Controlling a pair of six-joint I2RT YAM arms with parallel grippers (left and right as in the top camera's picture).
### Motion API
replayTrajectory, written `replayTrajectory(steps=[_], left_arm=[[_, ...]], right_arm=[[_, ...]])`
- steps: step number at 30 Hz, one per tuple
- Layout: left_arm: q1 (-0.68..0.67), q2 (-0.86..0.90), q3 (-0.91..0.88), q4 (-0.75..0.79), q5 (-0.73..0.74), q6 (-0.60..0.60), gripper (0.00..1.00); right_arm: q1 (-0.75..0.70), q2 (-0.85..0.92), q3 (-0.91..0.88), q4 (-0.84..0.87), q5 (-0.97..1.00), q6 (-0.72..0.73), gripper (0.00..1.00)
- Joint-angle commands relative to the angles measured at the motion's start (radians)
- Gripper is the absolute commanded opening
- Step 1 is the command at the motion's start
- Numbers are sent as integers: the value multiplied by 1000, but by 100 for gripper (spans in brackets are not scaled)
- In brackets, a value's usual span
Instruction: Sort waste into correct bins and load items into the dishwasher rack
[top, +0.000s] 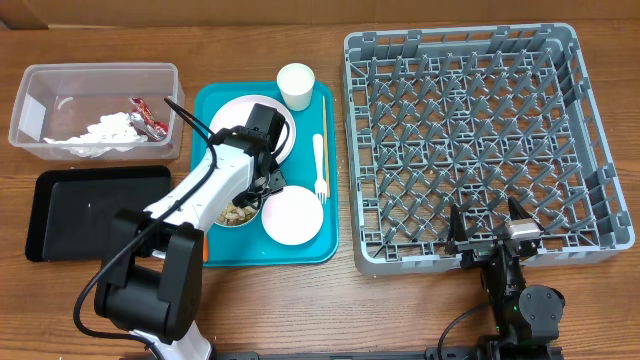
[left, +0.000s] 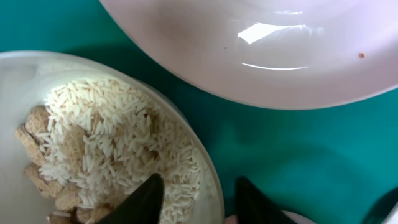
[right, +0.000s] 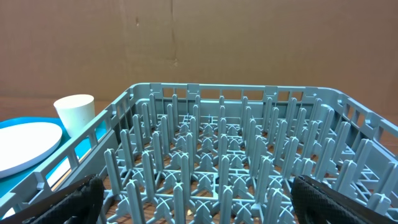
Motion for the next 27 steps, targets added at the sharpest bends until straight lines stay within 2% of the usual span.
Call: replayTrajectory(steps=[1,9,16,27], left_arm=[[7,4,-1,1,-13,-5,29],[7,4,-1,0,-9,-5,4],[7,4,44,-48,-9,35,4],[7,4,325,-317,-9,208,4]], right_arm=[[-5,-8,-10,5,-2,-3,100],[-5,-8,-10,5,-2,-3,100],[-5,-8,-10,5,-2,-3,100],[-5,-8,-10,5,-2,-3,100]])
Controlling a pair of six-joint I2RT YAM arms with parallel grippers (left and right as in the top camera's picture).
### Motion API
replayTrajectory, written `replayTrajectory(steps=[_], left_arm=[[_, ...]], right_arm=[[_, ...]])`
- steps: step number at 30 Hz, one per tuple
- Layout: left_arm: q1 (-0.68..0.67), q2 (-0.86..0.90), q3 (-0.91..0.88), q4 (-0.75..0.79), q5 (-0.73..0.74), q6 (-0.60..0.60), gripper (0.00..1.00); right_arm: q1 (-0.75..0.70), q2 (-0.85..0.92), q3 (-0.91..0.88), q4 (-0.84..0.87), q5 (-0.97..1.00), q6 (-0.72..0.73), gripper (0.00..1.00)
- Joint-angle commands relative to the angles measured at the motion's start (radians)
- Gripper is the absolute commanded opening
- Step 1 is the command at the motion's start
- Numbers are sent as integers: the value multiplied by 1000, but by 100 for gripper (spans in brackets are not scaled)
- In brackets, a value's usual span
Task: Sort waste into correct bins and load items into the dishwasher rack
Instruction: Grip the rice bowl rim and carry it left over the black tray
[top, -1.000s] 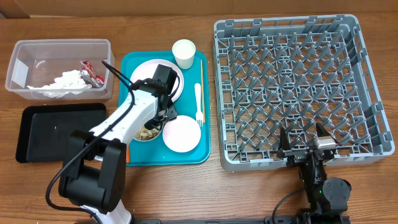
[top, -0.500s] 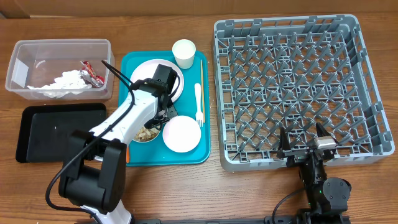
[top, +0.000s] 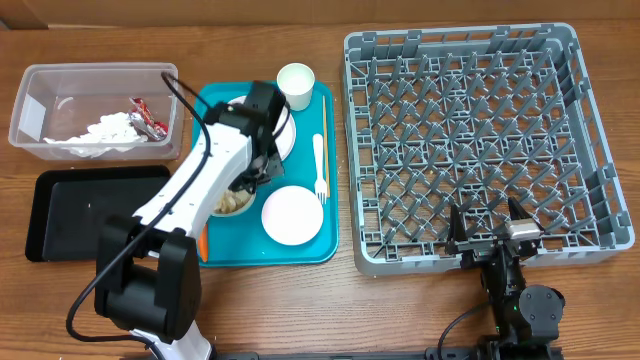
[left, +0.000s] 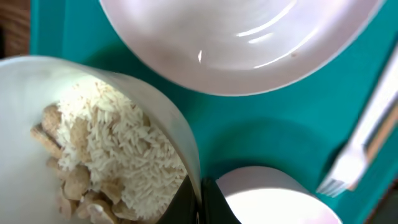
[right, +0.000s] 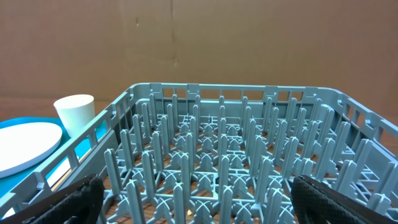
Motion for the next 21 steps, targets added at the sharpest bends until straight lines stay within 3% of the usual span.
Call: replayTrajectory(steps=[1,11,21], left_arm=[[7,2,105,-74,1,93,4],[8,-2,253,-241,37,198,4],[80,-142,256,-269,79,253,4]], right_arm=[[-5,-8,-10,5,-2,-4,100],[-5,-8,-10,5,-2,-4,100],[-5,-8,-10,5,-2,-4,100]])
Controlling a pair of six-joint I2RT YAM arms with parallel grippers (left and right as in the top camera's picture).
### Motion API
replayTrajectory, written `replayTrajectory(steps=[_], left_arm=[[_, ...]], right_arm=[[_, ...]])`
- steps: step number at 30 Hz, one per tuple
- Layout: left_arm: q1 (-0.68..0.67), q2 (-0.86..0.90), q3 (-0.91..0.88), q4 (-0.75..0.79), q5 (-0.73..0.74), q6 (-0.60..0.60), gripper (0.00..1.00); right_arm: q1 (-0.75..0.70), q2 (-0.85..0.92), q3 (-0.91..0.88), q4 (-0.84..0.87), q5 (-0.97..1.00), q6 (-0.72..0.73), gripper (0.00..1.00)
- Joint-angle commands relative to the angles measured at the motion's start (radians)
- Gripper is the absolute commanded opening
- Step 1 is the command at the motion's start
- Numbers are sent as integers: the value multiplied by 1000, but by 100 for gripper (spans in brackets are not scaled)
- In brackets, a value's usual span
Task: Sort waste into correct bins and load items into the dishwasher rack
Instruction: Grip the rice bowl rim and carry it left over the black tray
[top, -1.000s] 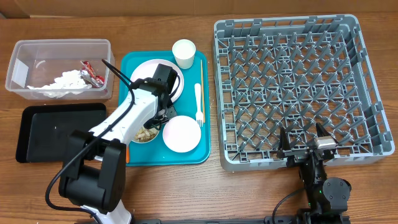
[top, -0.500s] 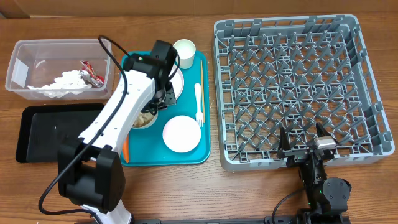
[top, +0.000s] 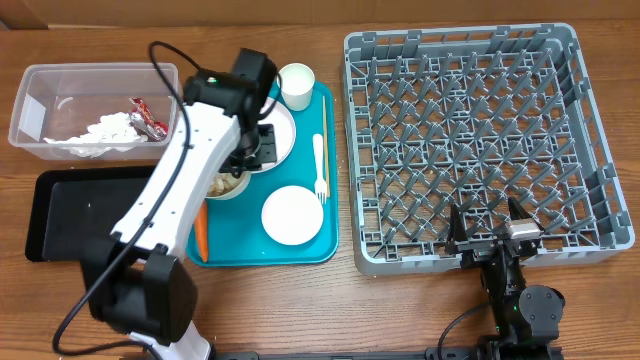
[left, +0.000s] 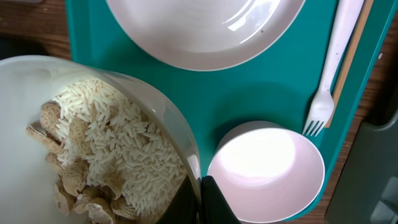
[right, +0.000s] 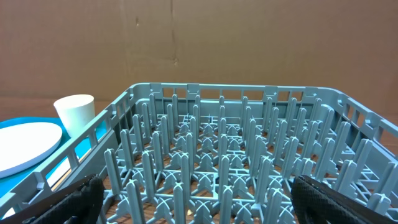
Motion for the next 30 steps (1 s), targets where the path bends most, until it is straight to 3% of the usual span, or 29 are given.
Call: replayTrajectory(steps=[1,9,18,22,30], left_arm=[[54,-135,27,-18,23,55,4],[238,-289,25,-102,38,132,4],[510,-305,-26,-113,298,331,4],[637,-305,-91,-80,390,419,4],[895,-304,-295,49,429,428,4]], right_arm=[[-5,-8,-10,5,-2,-4,100],[-5,-8,-10,5,-2,-4,100],[-5,-8,-10,5,-2,-4,100],[-5,-8,-10,5,-2,-4,100],[-5,-8,-10,5,-2,-4,100]])
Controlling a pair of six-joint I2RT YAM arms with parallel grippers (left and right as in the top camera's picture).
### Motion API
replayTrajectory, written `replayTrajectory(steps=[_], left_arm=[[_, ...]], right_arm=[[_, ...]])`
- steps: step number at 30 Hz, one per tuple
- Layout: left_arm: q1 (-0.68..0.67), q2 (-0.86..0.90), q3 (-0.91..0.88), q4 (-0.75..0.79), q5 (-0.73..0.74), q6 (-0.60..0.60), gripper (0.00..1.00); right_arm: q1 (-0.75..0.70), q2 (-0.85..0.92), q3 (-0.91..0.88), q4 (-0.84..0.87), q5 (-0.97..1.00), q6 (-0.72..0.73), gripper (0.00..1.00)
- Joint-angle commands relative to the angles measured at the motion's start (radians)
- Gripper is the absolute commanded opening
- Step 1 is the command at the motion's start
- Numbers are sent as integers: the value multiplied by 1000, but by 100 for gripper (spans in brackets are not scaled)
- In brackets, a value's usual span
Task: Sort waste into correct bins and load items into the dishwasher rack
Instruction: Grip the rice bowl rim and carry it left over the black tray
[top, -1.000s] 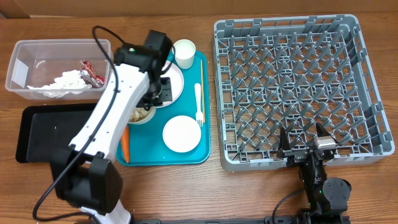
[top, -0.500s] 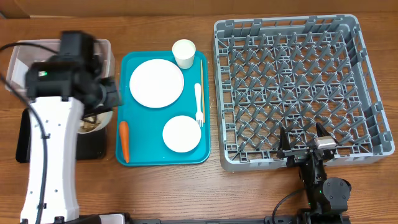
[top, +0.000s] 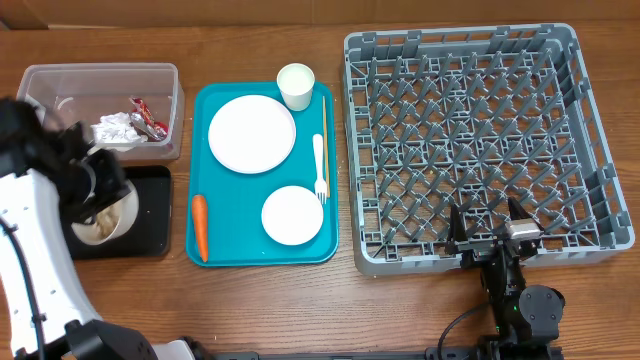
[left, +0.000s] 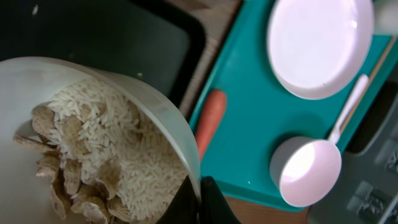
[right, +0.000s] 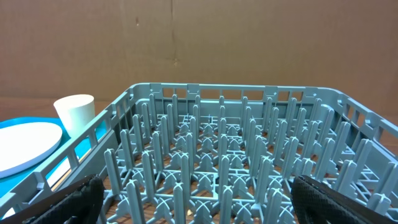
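My left gripper (left: 200, 202) is shut on the rim of a white bowl of rice and food scraps (left: 93, 149), held over the black tray (top: 150, 215) at the left. On the teal tray (top: 240, 215) lie a white plate (top: 251, 133), an empty white bowl (top: 292, 214), a carrot (top: 199, 226), a white fork (top: 320, 165) and a chopstick (top: 324, 125). A white cup (top: 295, 84) stands at the tray's far edge. My right gripper (right: 193, 199) is open at the near edge of the grey dishwasher rack (top: 480, 140), nothing between its fingers.
A clear plastic bin (top: 95, 105) holding crumpled paper and a red wrapper stands at the far left, behind the black tray. The dishwasher rack fills the right side of the wooden table (top: 300, 300).
My left gripper has carried the rice bowl from over the teal tray to over the black tray at the left. The carrot now shows in full. The right arm has not moved.
My left gripper stood open around the rim of the rice bowl on the teal tray. Then it was shut on the rim, then held the bowl higher above the tray. Now the bowl is over the black tray. The right gripper stayed open at the rack.
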Motion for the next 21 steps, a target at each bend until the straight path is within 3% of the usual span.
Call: replayTrajectory(steps=[1,9,21], left_arm=[[93,-11,-89,43,59,40,4],[190,-11,-192,152,71,55,4],[191,-10,-240,355,277,164,4]], right_arm=[[-5,-8,-10,5,-2,-4,100],[-5,-8,-10,5,-2,-4,100],[-5,-8,-10,5,-2,-4,100]])
